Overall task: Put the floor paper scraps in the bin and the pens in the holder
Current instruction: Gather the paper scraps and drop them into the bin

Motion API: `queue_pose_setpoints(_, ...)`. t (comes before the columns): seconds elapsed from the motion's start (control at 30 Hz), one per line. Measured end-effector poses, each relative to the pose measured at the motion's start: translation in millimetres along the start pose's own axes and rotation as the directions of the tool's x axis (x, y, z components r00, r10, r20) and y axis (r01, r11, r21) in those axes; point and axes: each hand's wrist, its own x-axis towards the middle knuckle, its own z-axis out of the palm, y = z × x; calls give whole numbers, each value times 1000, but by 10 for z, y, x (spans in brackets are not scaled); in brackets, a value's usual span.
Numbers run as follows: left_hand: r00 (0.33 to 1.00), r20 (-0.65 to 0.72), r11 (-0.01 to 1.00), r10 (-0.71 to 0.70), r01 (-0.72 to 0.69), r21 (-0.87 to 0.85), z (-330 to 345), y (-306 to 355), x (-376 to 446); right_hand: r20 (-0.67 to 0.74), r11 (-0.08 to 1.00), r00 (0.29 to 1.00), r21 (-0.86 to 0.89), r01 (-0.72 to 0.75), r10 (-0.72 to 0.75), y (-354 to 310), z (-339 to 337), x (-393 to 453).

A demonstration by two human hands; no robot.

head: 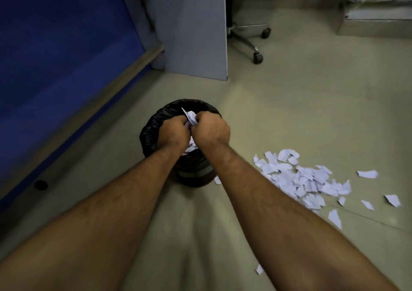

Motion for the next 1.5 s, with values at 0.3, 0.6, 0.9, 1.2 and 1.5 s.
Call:
queue_pose_setpoints(0.3,996,40,966,76,-84,243,145,34,17,-91,999,995,32,-24,27,282,125,-66)
queue_pose_setpoints(0.6,947,55,942,315,-319,105,283,683,-143,-269,863,922,491,-119,279,818,-242,-235)
queue_pose_setpoints(0.9,889,347,929,300,-355,106,1689,800,-755,-196,866,874,341,-365,445,2140,-114,-731)
queue_pose_setpoints(1.2,935,337,851,114,-267,453,2760,-179,-1047,-130,887,947,-331,-321,294,3303,672,-1437)
queue_pose_setpoints(1.5,930,369,787,-5,-223,574,2956,-261,-1012,-230,920,957,-309,-243,176,3597,929,-1606)
